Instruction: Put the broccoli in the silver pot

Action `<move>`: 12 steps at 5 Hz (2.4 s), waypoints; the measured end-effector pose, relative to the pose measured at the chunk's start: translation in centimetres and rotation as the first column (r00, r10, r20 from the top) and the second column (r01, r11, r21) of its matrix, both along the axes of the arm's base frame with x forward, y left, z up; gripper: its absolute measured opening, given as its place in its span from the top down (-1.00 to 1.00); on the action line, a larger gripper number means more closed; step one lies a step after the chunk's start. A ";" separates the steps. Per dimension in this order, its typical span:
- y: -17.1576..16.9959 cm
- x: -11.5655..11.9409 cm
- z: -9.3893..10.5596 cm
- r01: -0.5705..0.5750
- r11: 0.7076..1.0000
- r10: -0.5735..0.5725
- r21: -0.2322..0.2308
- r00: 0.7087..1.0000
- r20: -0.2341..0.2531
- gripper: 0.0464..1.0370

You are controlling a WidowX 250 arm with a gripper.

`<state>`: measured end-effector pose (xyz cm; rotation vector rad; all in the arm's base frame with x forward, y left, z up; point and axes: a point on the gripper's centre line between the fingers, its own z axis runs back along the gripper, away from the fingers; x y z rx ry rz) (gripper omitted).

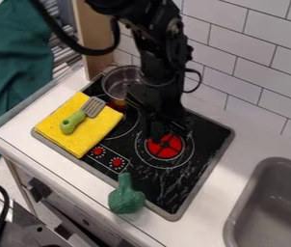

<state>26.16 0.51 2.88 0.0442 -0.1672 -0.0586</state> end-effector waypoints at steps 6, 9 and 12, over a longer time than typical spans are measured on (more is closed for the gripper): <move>0.1 -6.1 -3.2 -0.127 0.988 0.125 -0.091 0.992 -0.035 -0.93; 1.2 -5.2 -3.7 -0.142 0.987 0.140 -0.070 0.990 -0.035 -0.49; 1.2 -4.4 -4.6 -0.132 0.987 0.128 -0.087 0.991 -0.048 0.62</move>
